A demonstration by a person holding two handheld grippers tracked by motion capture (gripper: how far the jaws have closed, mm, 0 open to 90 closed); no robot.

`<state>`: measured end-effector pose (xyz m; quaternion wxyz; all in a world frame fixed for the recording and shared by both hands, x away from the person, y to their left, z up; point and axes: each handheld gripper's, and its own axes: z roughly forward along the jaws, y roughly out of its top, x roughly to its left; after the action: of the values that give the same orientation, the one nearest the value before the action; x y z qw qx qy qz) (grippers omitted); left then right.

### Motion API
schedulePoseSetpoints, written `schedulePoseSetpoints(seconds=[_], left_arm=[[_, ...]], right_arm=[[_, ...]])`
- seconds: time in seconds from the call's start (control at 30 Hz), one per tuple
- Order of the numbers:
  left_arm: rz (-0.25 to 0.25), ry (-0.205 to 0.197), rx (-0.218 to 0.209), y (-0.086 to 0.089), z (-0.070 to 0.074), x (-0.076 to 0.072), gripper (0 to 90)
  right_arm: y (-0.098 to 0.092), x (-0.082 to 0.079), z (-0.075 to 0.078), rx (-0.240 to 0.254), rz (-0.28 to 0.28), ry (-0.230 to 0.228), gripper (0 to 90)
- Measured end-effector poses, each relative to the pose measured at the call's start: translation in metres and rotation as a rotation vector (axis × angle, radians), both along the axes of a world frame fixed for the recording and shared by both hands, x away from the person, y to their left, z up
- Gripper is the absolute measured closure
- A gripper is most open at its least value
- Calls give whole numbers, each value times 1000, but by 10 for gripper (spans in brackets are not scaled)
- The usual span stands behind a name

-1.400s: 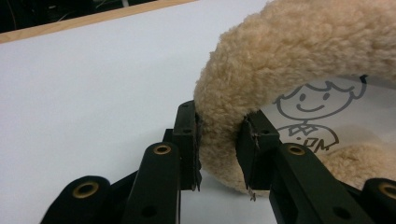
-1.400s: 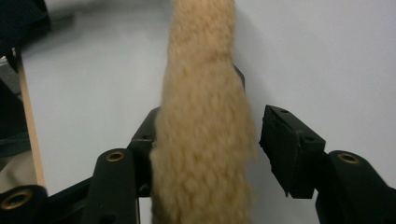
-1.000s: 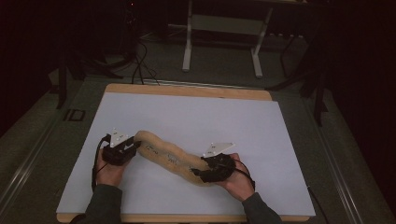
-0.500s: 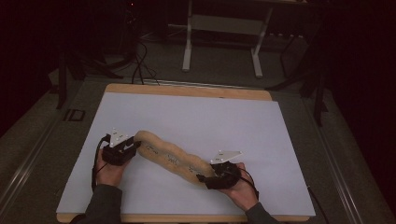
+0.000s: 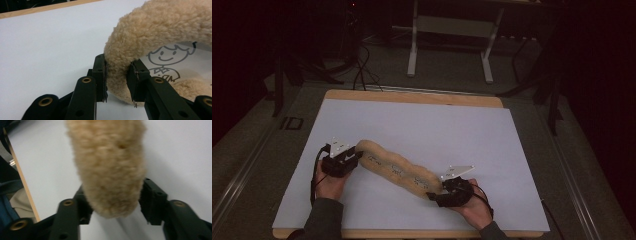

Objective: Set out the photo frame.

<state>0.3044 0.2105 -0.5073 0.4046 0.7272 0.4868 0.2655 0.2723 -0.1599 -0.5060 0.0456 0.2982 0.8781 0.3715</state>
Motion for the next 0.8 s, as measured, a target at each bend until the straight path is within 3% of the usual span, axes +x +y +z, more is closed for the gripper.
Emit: schedulePoseSetpoints(seconds=[0.17, 0.37, 0.7, 0.8], left_arm=[[8, 4, -5, 0, 0, -1, 717], [16, 7, -5, -1, 0, -2, 720], [28, 8, 11, -3, 1, -5, 721], [24, 15, -15, -1, 1, -4, 709]], right_arm=[[-3, 2, 2, 3, -36, -6, 562], [-12, 9, 3, 38, -132, -3, 608], [-12, 13, 4, 27, -173, -38, 614], [-12, 14, 4, 22, -174, -44, 614]])
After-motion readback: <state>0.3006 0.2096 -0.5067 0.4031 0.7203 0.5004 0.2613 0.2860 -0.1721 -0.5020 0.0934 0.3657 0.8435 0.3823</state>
